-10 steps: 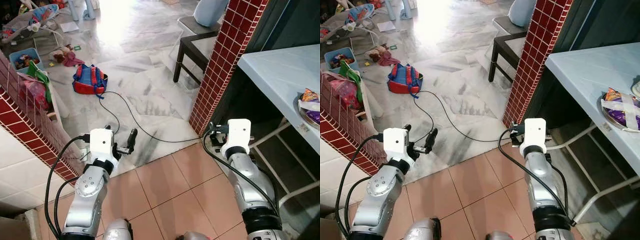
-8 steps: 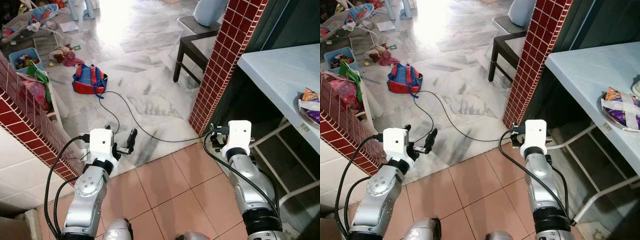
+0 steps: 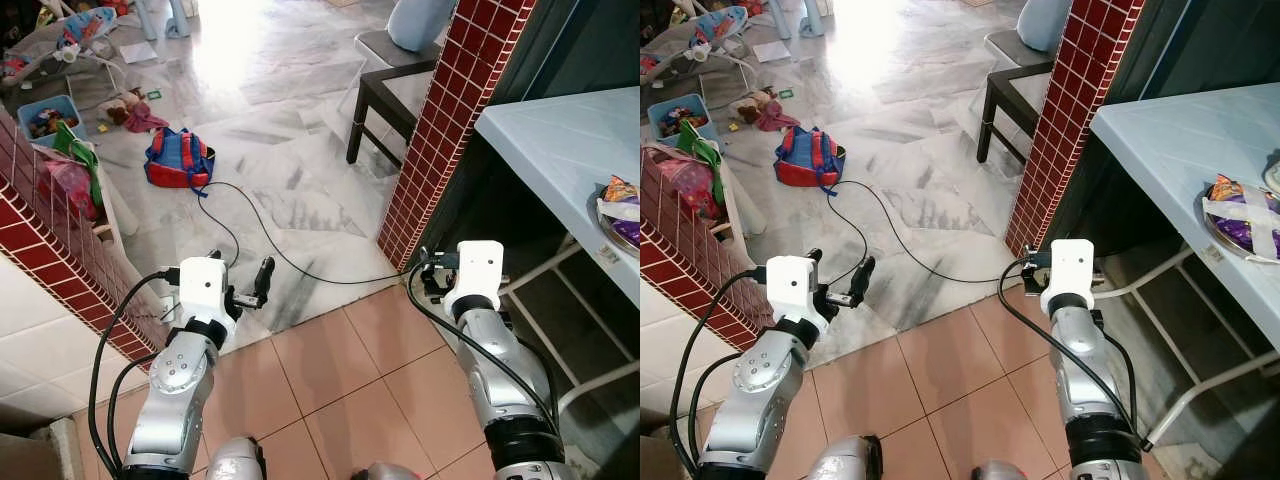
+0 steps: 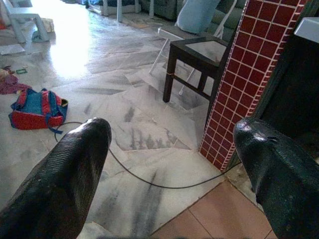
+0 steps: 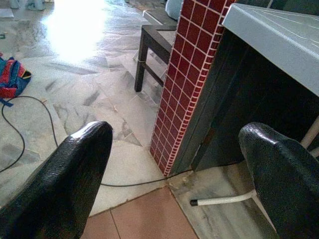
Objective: Restocking fridge
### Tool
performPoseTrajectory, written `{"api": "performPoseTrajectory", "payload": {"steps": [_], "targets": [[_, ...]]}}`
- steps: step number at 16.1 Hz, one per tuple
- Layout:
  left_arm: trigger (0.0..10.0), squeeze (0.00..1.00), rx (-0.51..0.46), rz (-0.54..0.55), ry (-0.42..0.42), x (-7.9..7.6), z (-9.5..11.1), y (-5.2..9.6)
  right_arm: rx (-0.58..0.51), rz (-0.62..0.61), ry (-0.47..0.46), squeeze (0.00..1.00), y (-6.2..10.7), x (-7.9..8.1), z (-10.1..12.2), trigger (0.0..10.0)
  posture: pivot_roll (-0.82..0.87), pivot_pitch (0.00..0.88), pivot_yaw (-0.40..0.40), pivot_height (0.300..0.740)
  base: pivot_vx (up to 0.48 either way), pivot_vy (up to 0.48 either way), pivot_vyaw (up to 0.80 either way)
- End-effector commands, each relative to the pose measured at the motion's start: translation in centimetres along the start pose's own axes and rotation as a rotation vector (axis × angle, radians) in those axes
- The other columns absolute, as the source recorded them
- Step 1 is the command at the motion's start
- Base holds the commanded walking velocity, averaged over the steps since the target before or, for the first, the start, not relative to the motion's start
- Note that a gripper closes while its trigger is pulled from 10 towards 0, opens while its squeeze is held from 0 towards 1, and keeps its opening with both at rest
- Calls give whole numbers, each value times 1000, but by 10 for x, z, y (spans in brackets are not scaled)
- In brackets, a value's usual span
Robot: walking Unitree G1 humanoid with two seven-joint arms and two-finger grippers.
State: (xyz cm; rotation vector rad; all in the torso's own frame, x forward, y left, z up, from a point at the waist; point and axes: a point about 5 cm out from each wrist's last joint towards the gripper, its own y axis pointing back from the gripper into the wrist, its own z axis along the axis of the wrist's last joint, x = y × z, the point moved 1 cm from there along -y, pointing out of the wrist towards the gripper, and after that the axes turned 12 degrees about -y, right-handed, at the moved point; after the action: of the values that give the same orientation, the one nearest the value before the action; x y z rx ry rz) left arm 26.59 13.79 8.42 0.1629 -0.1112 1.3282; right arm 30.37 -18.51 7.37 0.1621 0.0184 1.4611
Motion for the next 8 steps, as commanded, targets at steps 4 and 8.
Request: {"api": "performPoseTrajectory", "payload": {"steps": [4, 8], "targets": [[10000, 0, 16, 12, 12, 1, -1, 0, 17, 25, -18, 0, 0, 4, -1, 10000, 58, 89, -23, 740, 0, 0, 0], [10000, 0, 11, 50, -11, 6, 2, 0, 15, 42, -38, 0, -1, 13, 1, 10000, 63, 97, -24, 740, 0, 0, 0]]}}
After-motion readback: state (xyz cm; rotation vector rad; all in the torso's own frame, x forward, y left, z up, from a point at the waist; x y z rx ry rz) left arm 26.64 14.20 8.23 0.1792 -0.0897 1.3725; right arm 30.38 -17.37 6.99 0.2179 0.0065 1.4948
